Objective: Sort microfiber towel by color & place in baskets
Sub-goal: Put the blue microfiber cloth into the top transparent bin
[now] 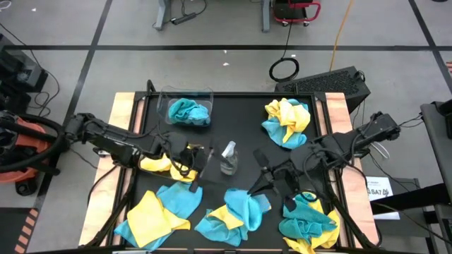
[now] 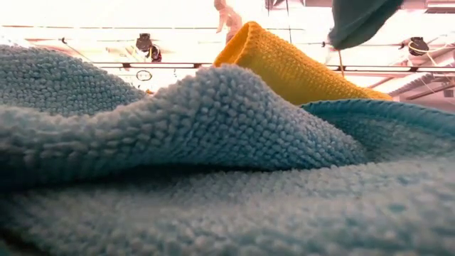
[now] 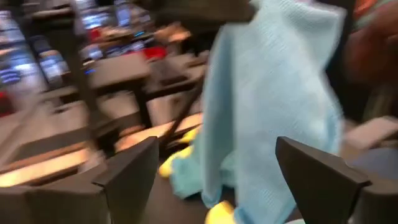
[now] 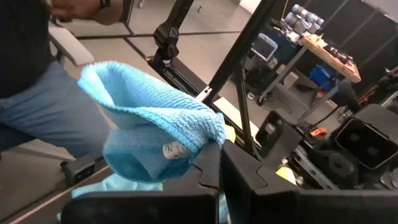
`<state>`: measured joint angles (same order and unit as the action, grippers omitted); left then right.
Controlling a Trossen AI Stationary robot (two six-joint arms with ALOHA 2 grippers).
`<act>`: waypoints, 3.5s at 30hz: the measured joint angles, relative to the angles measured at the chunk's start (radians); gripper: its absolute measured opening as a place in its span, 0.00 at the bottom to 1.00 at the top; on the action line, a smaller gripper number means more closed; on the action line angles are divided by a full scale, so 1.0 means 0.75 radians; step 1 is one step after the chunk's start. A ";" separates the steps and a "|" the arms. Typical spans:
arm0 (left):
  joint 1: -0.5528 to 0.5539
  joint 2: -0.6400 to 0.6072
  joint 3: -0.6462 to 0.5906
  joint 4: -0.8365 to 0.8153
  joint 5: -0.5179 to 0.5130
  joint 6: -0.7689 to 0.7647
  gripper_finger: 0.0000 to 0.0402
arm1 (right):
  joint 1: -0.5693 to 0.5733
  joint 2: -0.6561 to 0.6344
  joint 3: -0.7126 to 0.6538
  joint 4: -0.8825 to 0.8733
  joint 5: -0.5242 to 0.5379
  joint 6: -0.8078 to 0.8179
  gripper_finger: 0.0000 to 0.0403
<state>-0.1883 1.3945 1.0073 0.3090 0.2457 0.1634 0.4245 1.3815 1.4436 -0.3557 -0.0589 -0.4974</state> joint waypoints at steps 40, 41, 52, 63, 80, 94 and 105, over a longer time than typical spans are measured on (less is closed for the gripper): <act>0.052 0.230 0.173 -0.112 0.310 0.170 0.04 | -0.108 0.174 0.191 -0.134 0.221 -0.045 0.15; 0.056 0.206 0.173 -0.178 0.266 0.197 0.04 | -0.101 0.171 0.190 -0.160 0.265 -0.031 0.19; 0.101 -0.207 0.173 -0.464 -0.240 0.437 0.03 | -0.015 0.095 0.191 -0.404 0.558 0.161 0.58; 0.379 -0.433 0.173 -0.744 -0.654 0.466 0.03 | -0.002 0.051 0.191 -0.641 0.610 0.414 0.62; 0.871 -0.446 0.172 -0.986 -0.860 0.414 0.03 | 0.014 0.051 0.191 -0.768 0.606 0.563 0.62; 1.096 -0.345 0.038 -1.159 -0.836 0.257 0.03 | 0.043 0.052 0.190 -0.770 0.601 0.610 0.62; 1.241 -0.125 -0.090 -1.123 -0.809 0.180 0.03 | 0.115 0.052 0.190 -0.770 0.600 0.653 0.62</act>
<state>0.7428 1.3009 0.9399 -0.5335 -0.3608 0.2986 0.5103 1.4208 1.5860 -0.9333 0.3909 -0.0075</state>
